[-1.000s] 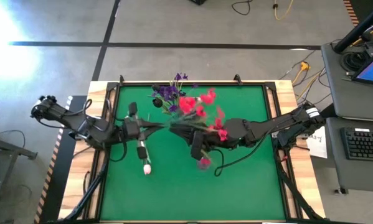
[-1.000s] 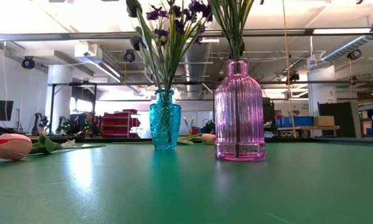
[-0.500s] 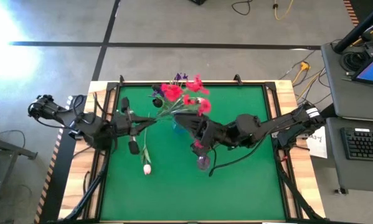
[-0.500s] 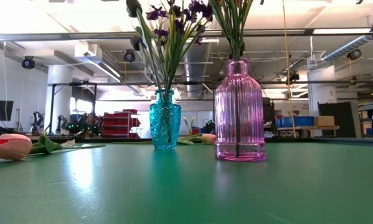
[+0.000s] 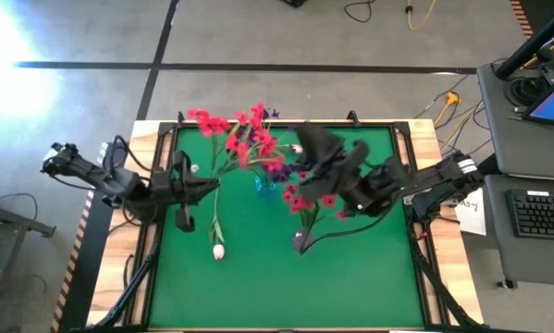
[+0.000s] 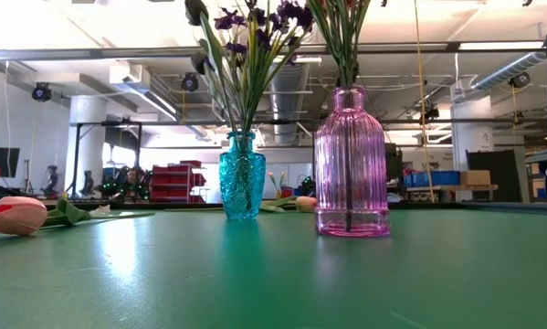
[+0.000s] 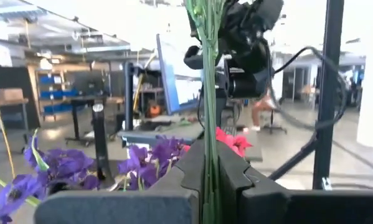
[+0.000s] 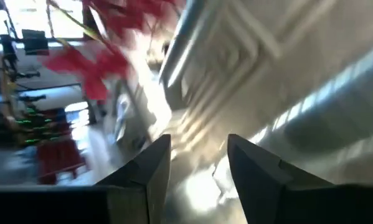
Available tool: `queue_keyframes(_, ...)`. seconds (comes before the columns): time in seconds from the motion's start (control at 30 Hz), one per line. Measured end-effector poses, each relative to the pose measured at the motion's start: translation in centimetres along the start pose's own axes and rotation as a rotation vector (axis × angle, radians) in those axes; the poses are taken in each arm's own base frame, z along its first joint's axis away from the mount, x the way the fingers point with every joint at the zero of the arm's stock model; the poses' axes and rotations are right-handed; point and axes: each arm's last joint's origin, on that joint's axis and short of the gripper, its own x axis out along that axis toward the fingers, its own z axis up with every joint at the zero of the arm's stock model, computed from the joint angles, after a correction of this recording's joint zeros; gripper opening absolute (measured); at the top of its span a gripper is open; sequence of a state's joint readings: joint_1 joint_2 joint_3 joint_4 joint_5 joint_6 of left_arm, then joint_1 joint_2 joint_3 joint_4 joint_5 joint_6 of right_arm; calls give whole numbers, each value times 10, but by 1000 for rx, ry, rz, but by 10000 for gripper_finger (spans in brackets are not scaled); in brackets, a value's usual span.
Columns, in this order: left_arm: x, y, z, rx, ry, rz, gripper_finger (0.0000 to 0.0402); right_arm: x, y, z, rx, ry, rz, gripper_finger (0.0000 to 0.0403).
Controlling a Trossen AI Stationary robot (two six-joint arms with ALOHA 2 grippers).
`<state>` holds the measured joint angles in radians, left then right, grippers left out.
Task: Sort flowers into vase by color
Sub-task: Put the pink flowers into the purple vase
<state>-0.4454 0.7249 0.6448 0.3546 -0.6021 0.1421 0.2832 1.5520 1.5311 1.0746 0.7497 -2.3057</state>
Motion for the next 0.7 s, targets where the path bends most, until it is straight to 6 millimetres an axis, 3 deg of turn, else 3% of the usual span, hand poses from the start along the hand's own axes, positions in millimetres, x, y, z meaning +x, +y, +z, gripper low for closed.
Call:
queue_keyframes(0.13,-5,0,-19,-17,-88,-14,0,1,-12,-17,269,164,32,142)
queue_keyframes(0.33,-10,1,-30,-55,-216,-33,0,0,-24,-42,692,501,148,126)
queue_keyframes(0.57,-13,2,-28,-75,-298,-22,0,-18,-18,-28,751,440,197,123)
queue_keyframes(0.7,-12,2,-25,-71,-310,-18,0,-26,6,-18,782,348,224,123)
